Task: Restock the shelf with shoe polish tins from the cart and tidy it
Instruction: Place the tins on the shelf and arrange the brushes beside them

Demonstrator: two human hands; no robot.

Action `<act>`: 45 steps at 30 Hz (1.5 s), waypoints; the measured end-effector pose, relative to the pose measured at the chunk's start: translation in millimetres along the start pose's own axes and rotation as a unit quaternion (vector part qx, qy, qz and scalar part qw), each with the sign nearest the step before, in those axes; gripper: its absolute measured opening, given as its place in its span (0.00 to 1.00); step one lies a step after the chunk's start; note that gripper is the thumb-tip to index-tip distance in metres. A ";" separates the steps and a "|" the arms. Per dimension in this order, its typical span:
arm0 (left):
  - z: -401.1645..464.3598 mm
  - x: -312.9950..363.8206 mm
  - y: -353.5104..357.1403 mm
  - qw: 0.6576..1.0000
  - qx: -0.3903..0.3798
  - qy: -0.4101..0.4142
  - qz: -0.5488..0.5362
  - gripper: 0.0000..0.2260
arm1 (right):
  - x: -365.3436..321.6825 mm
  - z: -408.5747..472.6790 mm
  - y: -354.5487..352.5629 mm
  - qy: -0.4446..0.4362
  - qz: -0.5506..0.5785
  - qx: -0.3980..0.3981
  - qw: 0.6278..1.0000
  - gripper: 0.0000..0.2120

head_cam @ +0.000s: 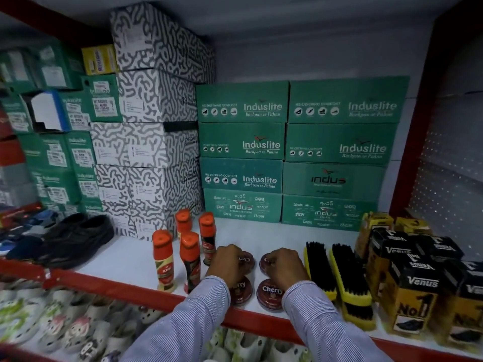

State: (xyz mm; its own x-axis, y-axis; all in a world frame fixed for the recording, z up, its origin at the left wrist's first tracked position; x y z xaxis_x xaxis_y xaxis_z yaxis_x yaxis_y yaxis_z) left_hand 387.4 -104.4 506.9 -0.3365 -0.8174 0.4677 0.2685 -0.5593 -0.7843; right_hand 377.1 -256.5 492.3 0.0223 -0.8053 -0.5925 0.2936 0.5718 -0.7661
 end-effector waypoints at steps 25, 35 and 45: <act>-66.5 2.6 -35.3 0.999 -0.011 0.022 0.033 0.14 | -8.8 -83.3 -20.8 -0.061 -0.018 0.063 0.996 0.10; -78.8 -1.9 -37.1 0.997 0.000 -0.023 -0.068 0.15 | -1.9 -90.2 -18.6 -0.072 0.073 0.117 0.988 0.09; -77.1 -8.8 -26.0 0.996 -0.010 -0.052 -0.074 0.20 | -3.3 -89.9 -14.2 -0.061 0.043 0.116 0.990 0.11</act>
State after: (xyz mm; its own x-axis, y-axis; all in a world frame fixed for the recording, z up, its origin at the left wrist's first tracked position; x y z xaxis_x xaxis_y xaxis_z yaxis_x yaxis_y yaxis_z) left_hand 313.8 -72.0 491.8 -0.2756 -0.7365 0.6178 0.2053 -0.6730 -0.7106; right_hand 287.0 -247.9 482.7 0.1672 -0.7768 -0.6071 0.4976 0.5981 -0.6282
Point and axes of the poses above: each hand's wrist, its own z-axis towards the middle knuckle, its own y-axis out of the palm, x = y × z, the point moved 7 cm from there along z, towards the middle knuckle, and after that the axes turned 7 degrees about x, right-handed, at the moved point
